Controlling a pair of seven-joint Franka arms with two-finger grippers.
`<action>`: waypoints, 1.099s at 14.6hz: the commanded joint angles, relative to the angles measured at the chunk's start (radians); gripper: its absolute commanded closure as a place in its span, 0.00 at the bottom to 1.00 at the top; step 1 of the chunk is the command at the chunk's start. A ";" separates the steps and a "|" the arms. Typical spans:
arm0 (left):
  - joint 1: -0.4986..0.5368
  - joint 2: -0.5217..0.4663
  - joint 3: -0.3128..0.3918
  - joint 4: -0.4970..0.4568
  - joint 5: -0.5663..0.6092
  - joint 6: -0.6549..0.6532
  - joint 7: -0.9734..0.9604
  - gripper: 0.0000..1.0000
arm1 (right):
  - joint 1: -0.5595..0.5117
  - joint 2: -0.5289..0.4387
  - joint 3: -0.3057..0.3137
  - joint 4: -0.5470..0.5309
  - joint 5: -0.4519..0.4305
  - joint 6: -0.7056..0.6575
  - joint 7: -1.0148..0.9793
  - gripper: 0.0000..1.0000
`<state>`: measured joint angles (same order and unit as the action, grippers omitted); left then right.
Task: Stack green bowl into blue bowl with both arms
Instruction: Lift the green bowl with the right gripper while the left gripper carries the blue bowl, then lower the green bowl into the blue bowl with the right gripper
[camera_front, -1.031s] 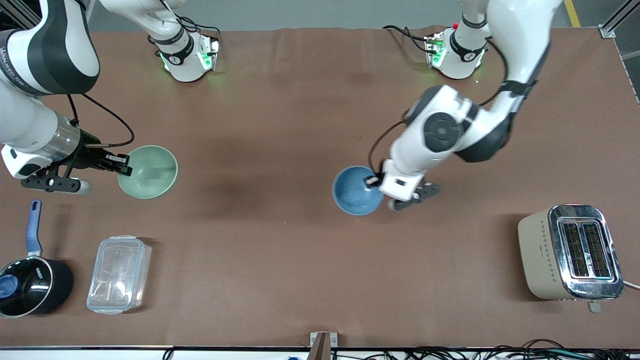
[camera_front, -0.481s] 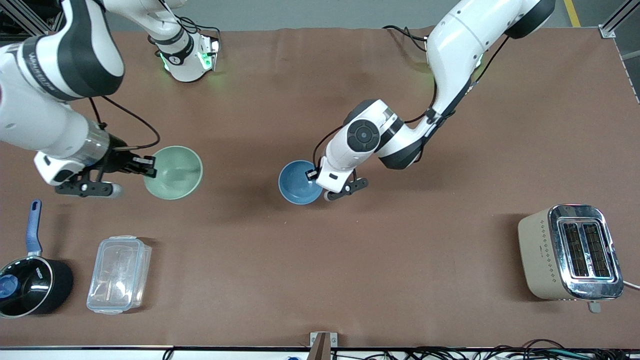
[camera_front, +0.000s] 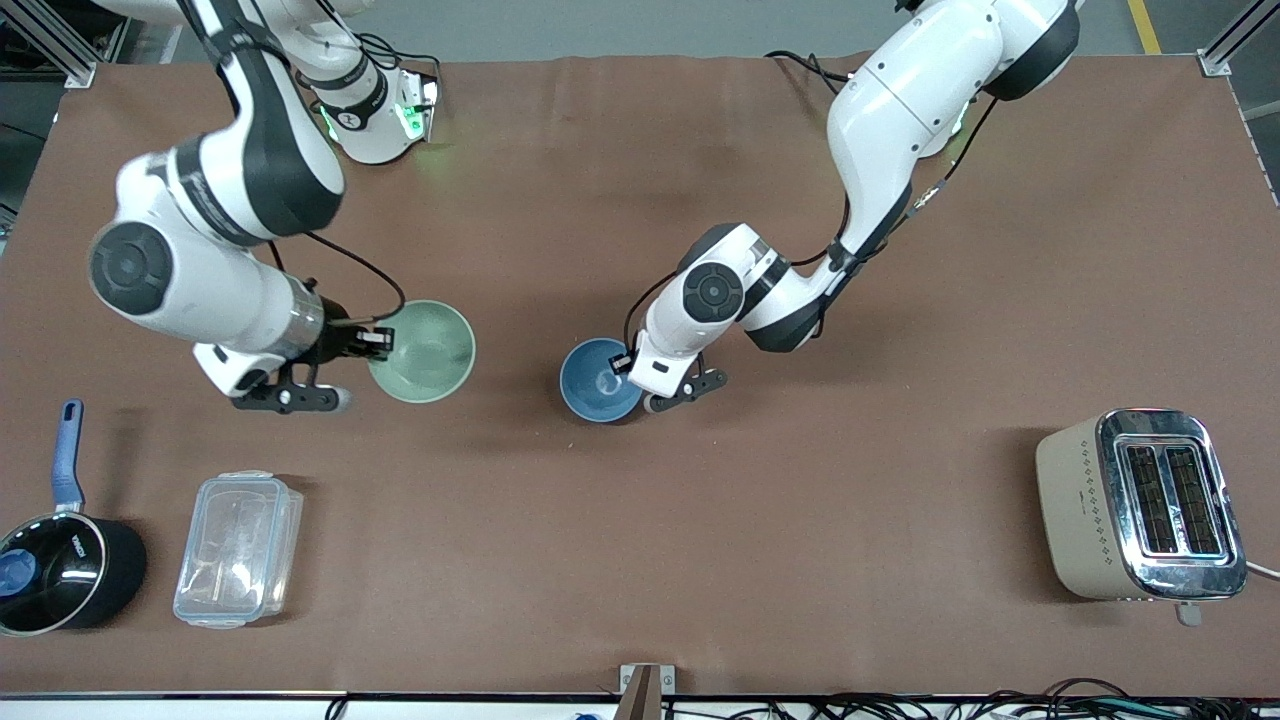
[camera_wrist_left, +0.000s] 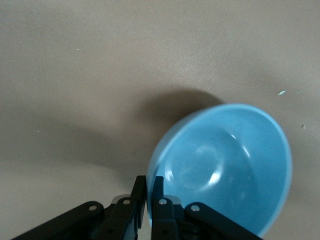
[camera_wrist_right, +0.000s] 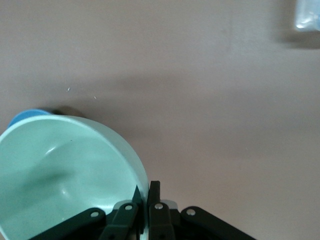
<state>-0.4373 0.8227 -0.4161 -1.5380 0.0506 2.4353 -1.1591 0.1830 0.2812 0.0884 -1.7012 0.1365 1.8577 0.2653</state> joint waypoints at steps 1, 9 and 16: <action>-0.027 0.018 0.019 0.029 0.002 0.024 -0.002 0.84 | 0.032 -0.007 0.004 -0.055 0.003 0.060 0.019 1.00; 0.092 -0.215 0.026 0.054 0.069 -0.187 0.004 0.00 | 0.085 0.041 0.069 -0.156 0.008 0.266 0.082 1.00; 0.333 -0.422 0.025 0.118 0.109 -0.579 0.434 0.00 | 0.200 0.159 0.149 -0.155 -0.003 0.457 0.365 1.00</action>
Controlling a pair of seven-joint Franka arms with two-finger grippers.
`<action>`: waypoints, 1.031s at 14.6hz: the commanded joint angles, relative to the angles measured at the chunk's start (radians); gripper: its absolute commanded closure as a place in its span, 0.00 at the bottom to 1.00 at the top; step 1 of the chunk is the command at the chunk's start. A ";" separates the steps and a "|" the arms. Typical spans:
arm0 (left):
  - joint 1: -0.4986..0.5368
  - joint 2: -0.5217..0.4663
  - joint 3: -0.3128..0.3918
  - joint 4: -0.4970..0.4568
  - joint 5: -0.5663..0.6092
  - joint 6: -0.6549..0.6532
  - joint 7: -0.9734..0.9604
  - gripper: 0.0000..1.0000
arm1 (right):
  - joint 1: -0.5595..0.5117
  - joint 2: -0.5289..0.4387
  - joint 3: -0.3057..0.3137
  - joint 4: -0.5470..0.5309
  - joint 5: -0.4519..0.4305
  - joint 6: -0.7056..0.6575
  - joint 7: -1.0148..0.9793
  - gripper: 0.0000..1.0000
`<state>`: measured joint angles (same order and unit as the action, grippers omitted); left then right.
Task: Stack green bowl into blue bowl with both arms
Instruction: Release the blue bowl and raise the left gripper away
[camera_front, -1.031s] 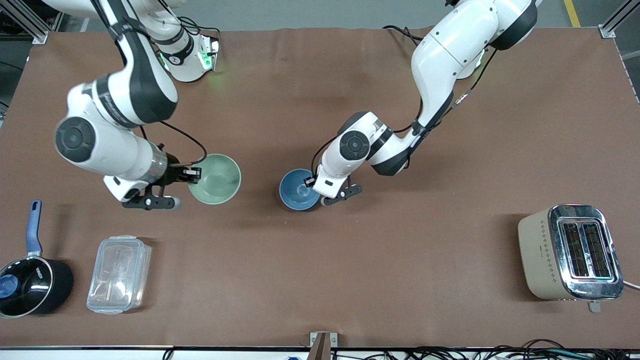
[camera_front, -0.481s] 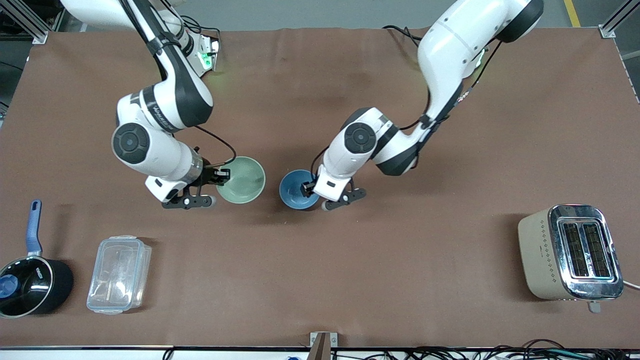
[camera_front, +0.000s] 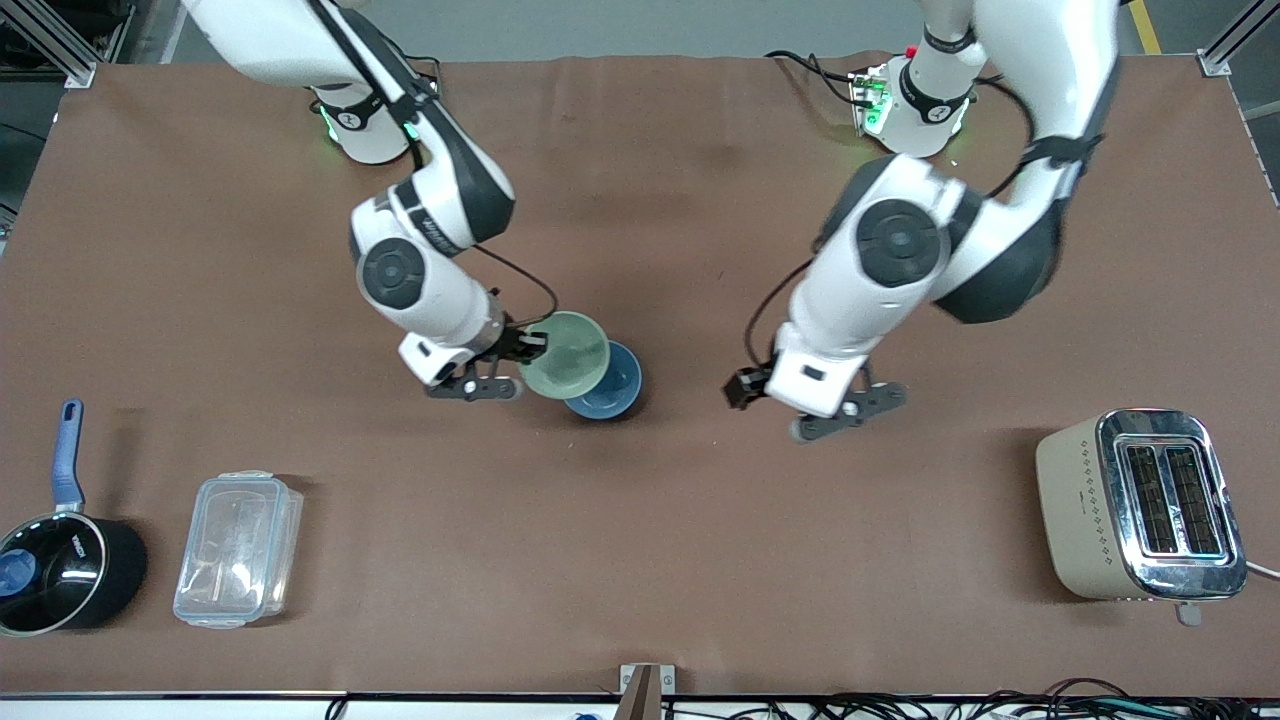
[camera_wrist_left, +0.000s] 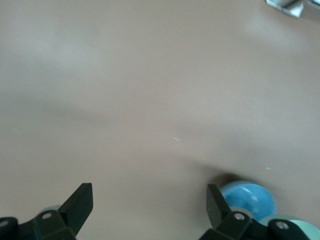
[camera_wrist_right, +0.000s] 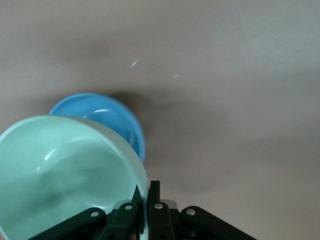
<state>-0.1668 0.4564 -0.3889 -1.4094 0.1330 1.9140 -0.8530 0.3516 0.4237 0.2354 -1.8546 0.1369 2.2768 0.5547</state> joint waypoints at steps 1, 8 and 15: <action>0.093 -0.079 -0.001 -0.011 0.027 -0.090 0.190 0.00 | 0.032 0.033 0.002 0.000 -0.005 0.052 0.079 1.00; 0.234 -0.211 0.001 -0.011 0.028 -0.185 0.356 0.00 | 0.027 0.079 0.002 0.006 -0.014 0.119 0.082 0.99; 0.319 -0.321 -0.001 -0.014 0.008 -0.320 0.589 0.00 | 0.020 0.115 0.002 0.018 -0.039 0.152 0.082 0.90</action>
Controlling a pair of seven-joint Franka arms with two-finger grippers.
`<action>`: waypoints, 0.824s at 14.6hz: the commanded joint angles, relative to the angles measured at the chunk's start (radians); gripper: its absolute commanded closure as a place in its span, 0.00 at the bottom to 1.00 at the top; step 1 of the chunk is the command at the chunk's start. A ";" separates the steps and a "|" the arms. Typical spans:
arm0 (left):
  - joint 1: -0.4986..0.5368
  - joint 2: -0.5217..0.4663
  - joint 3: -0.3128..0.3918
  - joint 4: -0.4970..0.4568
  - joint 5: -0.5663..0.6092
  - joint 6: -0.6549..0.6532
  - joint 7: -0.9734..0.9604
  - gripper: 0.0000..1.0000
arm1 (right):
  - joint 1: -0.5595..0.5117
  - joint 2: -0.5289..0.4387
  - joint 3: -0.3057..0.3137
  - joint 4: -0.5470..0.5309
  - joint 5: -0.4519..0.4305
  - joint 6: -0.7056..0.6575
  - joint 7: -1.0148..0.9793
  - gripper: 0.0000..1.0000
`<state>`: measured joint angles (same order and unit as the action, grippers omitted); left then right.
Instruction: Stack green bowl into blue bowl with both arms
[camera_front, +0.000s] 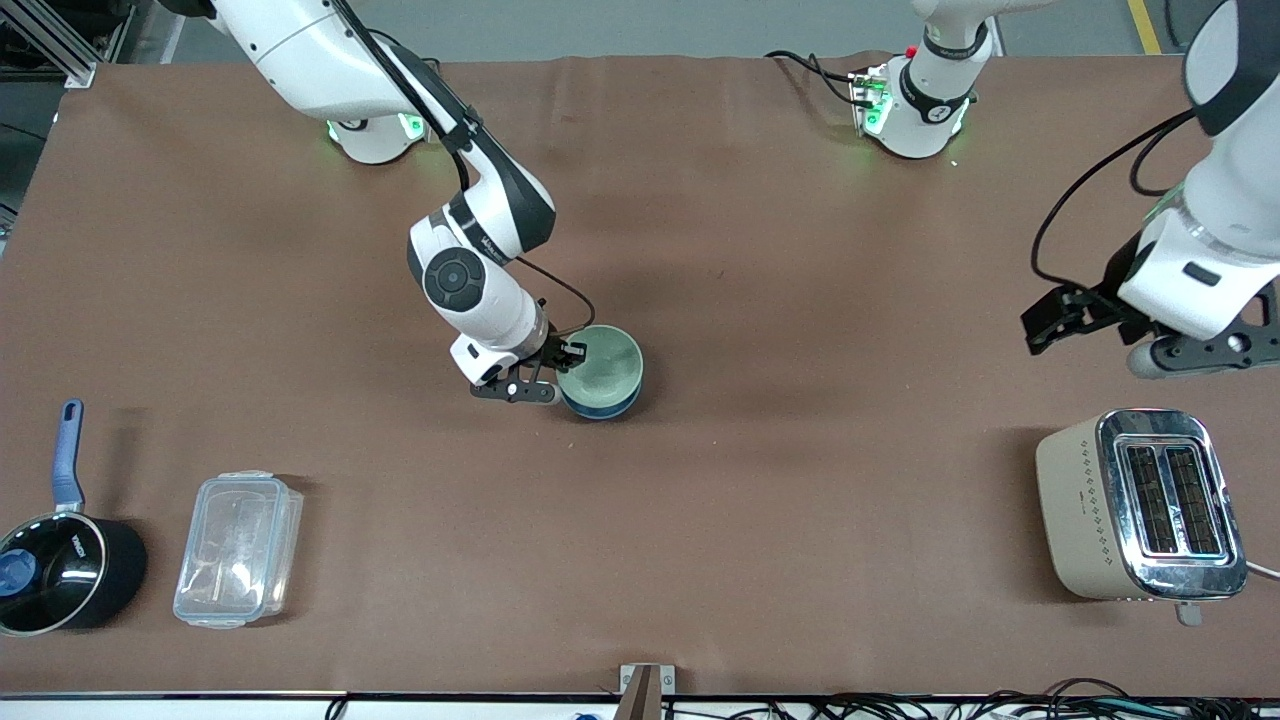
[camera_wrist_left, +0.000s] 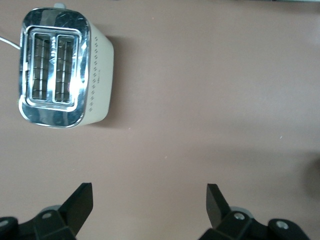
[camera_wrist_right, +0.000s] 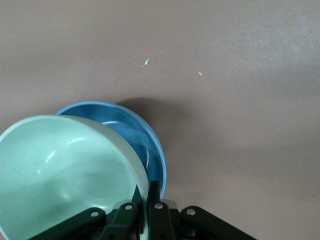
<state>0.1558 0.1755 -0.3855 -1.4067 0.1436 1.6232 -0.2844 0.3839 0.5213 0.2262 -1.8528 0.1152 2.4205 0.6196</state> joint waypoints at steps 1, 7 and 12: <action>-0.004 -0.053 -0.004 -0.017 -0.005 -0.042 0.030 0.00 | -0.014 0.017 0.012 0.018 -0.017 0.006 0.016 0.84; -0.214 -0.160 0.344 -0.084 -0.157 -0.114 0.139 0.00 | -0.025 -0.015 0.013 0.024 -0.015 -0.035 0.002 0.00; -0.220 -0.197 0.338 -0.143 -0.150 -0.106 0.131 0.00 | -0.172 -0.306 0.012 0.063 -0.127 -0.354 -0.001 0.00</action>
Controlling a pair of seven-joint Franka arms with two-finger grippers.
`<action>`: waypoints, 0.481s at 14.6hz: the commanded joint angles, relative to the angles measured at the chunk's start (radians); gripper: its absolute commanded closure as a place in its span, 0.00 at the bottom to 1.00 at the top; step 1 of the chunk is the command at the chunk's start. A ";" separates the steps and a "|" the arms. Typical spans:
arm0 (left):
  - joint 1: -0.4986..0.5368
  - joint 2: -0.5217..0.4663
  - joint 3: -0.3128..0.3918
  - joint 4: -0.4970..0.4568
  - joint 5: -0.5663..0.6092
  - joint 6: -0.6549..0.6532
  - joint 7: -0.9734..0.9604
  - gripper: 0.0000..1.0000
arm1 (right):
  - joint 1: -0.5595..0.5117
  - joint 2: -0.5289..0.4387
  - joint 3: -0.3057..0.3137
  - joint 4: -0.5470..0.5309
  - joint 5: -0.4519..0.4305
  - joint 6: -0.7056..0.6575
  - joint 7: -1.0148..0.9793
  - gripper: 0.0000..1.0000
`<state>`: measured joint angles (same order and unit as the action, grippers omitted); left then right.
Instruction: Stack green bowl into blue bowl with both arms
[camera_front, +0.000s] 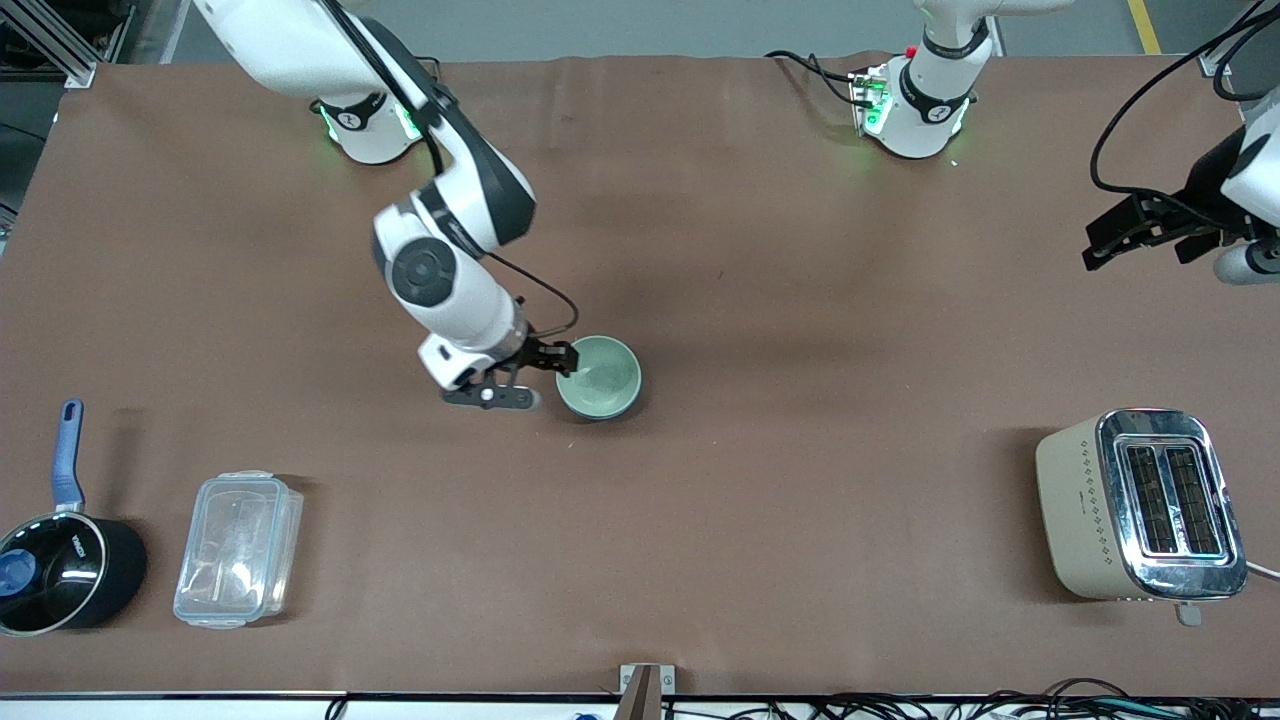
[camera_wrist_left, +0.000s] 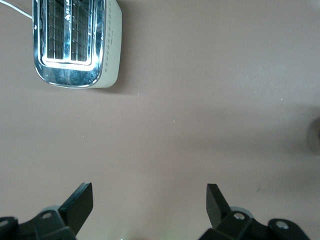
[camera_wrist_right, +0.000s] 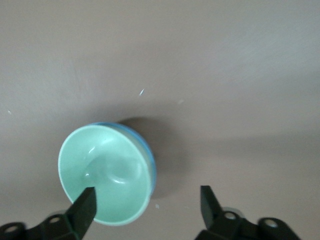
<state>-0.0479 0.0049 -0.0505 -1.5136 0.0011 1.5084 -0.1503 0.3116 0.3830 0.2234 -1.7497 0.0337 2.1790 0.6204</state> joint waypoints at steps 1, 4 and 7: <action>-0.017 -0.026 -0.009 -0.036 -0.007 0.012 -0.005 0.00 | -0.130 -0.215 0.010 -0.034 -0.049 -0.143 -0.017 0.00; -0.017 -0.023 -0.015 -0.034 -0.015 0.024 -0.005 0.00 | -0.192 -0.312 -0.076 -0.019 -0.071 -0.201 -0.137 0.00; -0.018 -0.023 -0.035 -0.036 -0.018 0.023 -0.009 0.00 | -0.192 -0.364 -0.237 0.074 -0.069 -0.368 -0.342 0.00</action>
<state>-0.0642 -0.0005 -0.0731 -1.5298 0.0002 1.5154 -0.1534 0.1183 0.0398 0.0559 -1.7185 -0.0195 1.8998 0.3722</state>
